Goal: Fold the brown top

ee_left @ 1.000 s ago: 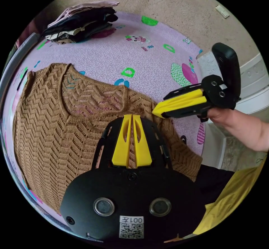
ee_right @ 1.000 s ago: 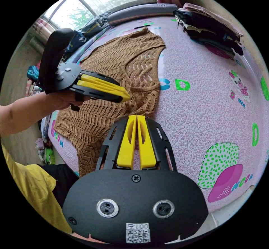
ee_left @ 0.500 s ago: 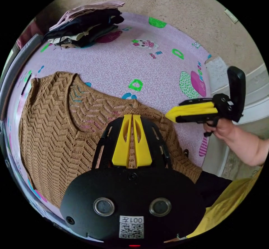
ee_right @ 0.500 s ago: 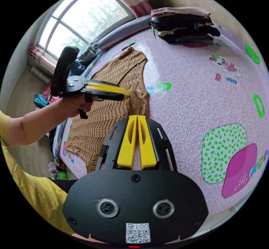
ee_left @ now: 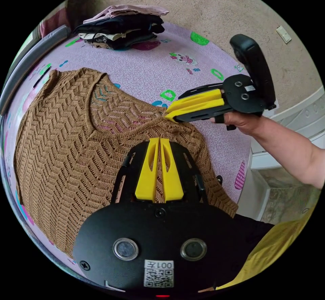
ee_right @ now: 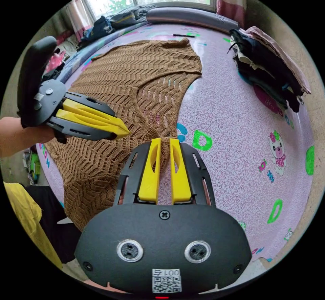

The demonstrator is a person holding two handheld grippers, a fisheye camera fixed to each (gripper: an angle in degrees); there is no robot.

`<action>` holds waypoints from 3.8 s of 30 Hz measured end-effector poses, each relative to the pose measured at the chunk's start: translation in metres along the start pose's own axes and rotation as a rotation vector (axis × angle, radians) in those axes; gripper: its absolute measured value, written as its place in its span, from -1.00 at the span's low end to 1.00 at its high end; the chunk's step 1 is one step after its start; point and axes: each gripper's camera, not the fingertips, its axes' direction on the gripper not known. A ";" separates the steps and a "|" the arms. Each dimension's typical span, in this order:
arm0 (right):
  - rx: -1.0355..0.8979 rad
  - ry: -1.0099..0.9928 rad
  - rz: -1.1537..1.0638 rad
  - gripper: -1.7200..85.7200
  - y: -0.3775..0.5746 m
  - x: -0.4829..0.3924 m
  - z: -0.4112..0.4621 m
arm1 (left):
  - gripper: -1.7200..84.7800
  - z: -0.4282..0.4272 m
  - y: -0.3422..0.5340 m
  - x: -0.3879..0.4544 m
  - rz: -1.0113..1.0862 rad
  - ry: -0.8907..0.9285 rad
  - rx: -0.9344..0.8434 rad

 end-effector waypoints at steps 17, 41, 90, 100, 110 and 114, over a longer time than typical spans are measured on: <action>0.141 -0.116 0.376 -0.96 0.016 0.038 -0.003 | -0.99 0.016 -0.013 -0.005 -0.015 0.012 -0.009; 0.086 -0.176 0.257 -0.96 -0.010 0.038 0.028 | -0.99 0.051 0.025 -0.012 -0.047 0.031 -0.037; -0.178 -1.160 0.155 -0.85 0.020 0.126 0.147 | -0.96 0.138 0.369 -0.080 -0.938 0.585 0.141; 0.102 -1.082 0.422 -0.94 0.064 0.189 0.111 | -1.00 0.155 0.389 -0.095 -0.866 0.554 0.105; -0.044 -0.852 0.361 -0.80 0.030 0.165 0.140 | -1.00 0.174 0.404 -0.113 -0.852 0.590 0.092; 0.054 -0.818 0.392 -0.80 0.016 0.179 0.148 | -1.00 0.182 0.408 -0.119 -0.850 0.600 0.090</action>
